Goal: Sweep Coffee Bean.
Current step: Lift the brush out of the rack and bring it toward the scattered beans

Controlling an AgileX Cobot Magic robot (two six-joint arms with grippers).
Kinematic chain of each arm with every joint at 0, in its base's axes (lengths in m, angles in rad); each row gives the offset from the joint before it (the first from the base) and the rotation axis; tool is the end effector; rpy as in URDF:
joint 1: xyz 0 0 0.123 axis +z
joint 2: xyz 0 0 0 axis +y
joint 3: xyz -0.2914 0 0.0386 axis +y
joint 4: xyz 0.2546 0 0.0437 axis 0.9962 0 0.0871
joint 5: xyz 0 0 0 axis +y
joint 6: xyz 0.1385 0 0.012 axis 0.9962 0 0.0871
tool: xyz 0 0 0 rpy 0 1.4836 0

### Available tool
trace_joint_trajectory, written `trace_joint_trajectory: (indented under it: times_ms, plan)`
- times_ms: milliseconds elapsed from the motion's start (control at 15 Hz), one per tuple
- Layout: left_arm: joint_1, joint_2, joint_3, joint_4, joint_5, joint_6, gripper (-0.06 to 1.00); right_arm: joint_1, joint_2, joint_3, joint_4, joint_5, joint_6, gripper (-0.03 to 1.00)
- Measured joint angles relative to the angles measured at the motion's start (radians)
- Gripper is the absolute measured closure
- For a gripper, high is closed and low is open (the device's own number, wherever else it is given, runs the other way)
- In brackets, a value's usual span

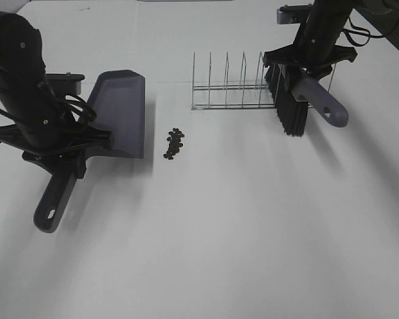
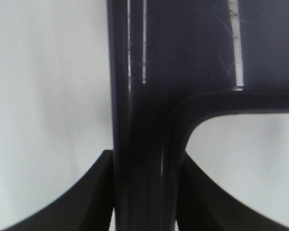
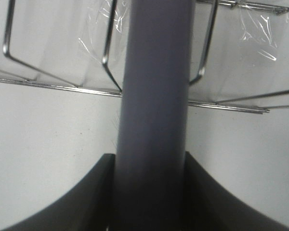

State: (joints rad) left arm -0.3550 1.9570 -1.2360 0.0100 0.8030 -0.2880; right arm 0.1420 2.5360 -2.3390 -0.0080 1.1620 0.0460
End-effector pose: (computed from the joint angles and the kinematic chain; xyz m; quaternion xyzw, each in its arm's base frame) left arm 0.3605 -0.1326 0.1054 0.0366 0.9971 -0.0175 0.0647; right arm 0.5551 0.0783 0.1173 -0.0485 0.9877 0.0101 0.1486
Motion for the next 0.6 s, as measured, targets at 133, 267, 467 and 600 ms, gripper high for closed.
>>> trace_joint_trajectory:
  times_ms: [133,267,467,600]
  plan:
    - [0.0,0.0,0.0,0.0,0.0,0.0,0.6,0.0,-0.009,-0.038,0.0,0.018,0.02,0.65]
    - [0.0,0.0,0.0,0.0,0.0,0.0,0.6,0.0,-0.031,-0.104,0.0,0.057,0.027,0.65]
    - [0.0,0.0,0.0,-0.001,0.0,0.0,0.6,0.0,-0.055,-0.192,0.0,0.06,0.029,0.65]
    - [0.0,0.0,0.0,-0.002,0.0,0.001,0.6,0.0,-0.096,-0.201,0.008,0.064,0.029,0.65]
